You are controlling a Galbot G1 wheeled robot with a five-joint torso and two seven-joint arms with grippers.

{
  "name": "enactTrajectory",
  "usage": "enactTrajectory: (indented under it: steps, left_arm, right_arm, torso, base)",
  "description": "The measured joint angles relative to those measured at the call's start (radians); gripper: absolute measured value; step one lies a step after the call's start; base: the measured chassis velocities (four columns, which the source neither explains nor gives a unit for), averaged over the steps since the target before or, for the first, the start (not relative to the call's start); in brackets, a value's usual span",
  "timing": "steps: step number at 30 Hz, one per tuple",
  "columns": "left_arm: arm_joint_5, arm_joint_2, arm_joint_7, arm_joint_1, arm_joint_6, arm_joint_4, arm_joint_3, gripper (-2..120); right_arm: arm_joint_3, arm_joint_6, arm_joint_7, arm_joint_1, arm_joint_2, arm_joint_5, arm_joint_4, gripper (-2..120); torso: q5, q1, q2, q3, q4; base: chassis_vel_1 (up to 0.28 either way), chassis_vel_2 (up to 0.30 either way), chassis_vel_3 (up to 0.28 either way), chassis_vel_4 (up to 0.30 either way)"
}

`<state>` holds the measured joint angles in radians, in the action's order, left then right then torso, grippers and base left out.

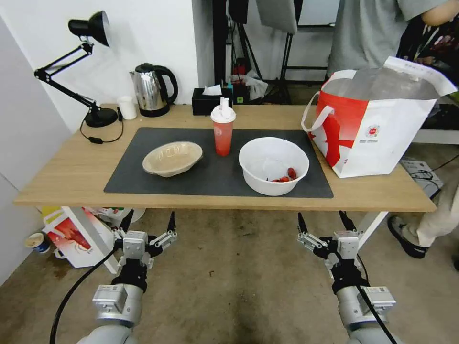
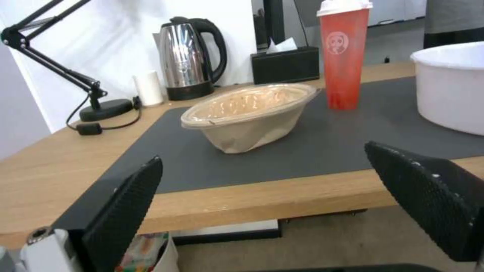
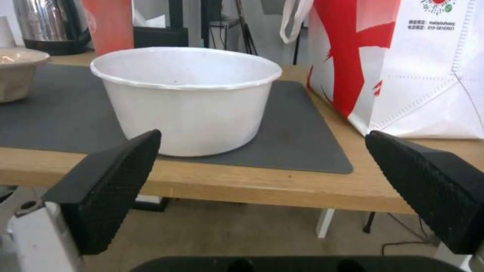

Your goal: Pick up the trash from the table and place it into the takeout bag.

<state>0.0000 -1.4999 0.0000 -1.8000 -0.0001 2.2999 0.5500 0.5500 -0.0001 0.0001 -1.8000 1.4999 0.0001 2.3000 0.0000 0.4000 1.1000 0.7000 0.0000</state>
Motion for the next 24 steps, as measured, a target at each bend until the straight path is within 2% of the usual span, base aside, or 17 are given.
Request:
enactTrajectory:
  steps: [18, 21, 24]
  left_arm:
    - [0.0, 0.0, 0.0, 0.0, 0.0, 0.0, 0.0, 100]
    - [0.0, 0.0, 0.0, 0.0, 0.0, 0.0, 0.0, 100]
    - [0.0, 0.0, 0.0, 0.0, 0.0, 0.0, 0.0, 100]
  right_arm:
    - [-0.006, 0.005, 0.002, 0.001, -0.004, 0.0, -0.001, 100]
    - [-0.042, 0.046, 0.026, 0.008, -0.026, -0.01, -0.015, 100]
    - [-0.124, 0.142, 0.081, 0.027, -0.076, -0.038, -0.051, 100]
  torso:
    - [0.0, 0.0, 0.0, 0.0, 0.0]
    - [0.0, 0.0, 0.0, 0.0, -0.0002]
    - [0.0001, 0.0, 0.0, 0.0, 0.0001]
  base:
    - [0.0, 0.0, 0.0, 0.0]
    - [0.0, 0.0, 0.0, 0.0]
    - [0.0, 0.0, 0.0, 0.0]
